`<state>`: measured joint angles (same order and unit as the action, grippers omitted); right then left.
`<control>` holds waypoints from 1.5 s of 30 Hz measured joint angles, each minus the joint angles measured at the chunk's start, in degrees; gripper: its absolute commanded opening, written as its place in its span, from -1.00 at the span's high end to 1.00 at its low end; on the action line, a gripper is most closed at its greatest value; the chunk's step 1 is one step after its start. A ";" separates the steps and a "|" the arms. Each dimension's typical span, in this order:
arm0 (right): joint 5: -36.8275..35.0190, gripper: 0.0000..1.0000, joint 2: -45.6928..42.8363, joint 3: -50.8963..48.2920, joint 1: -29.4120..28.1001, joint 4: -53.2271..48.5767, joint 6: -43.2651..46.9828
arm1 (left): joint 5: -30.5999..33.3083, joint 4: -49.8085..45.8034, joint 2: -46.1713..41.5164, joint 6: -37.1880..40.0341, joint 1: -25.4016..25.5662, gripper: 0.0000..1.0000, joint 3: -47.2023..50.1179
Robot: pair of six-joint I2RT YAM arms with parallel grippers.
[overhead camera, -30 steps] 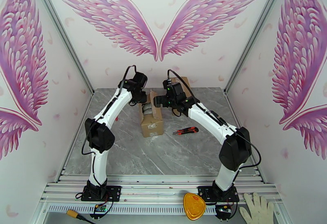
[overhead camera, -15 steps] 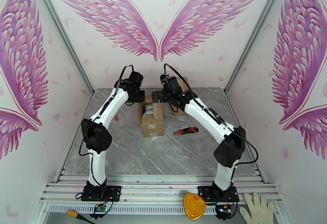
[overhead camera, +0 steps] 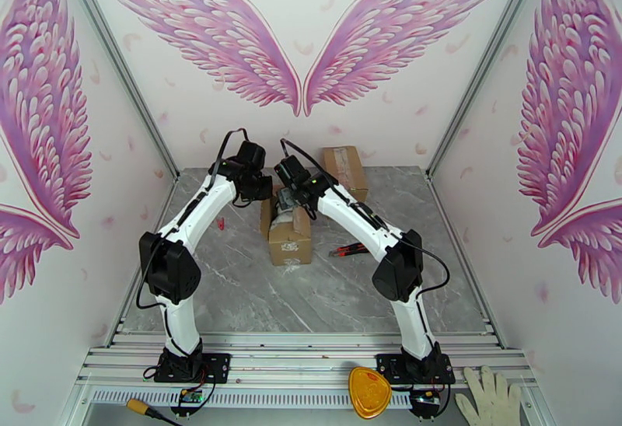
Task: Unpack the express box
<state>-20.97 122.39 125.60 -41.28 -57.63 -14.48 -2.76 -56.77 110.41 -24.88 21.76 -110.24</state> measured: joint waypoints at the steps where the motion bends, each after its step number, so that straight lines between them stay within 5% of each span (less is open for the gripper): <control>1: -0.46 -0.55 0.00 0.11 0.00 -0.44 0.20 | 0.02 0.20 -0.20 -0.07 0.00 1.00 0.31; 9: -3.50 -0.46 0.00 0.83 0.02 -2.08 1.27 | 0.22 1.33 -1.46 -0.13 0.00 1.00 2.05; 19: 2.10 -0.40 -5.07 -3.17 3.58 -1.33 0.13 | 0.42 3.58 -2.99 2.23 -0.61 1.00 5.31; 26: 7.37 -0.36 -10.80 -13.09 7.80 2.38 -1.92 | -1.09 4.11 -2.99 2.56 -1.25 1.00 5.57; 36: 24.15 -0.30 -17.29 -32.96 15.08 17.55 -6.91 | -2.58 4.63 -2.99 2.89 -1.62 1.00 5.70; 45: 29.29 -0.56 -20.02 -38.36 17.38 24.72 -7.98 | -4.66 5.51 -3.13 2.99 -1.88 1.00 6.34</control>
<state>8.32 102.37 87.24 -23.90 -32.91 -22.46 -7.42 -51.27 107.28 -21.89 19.88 -103.90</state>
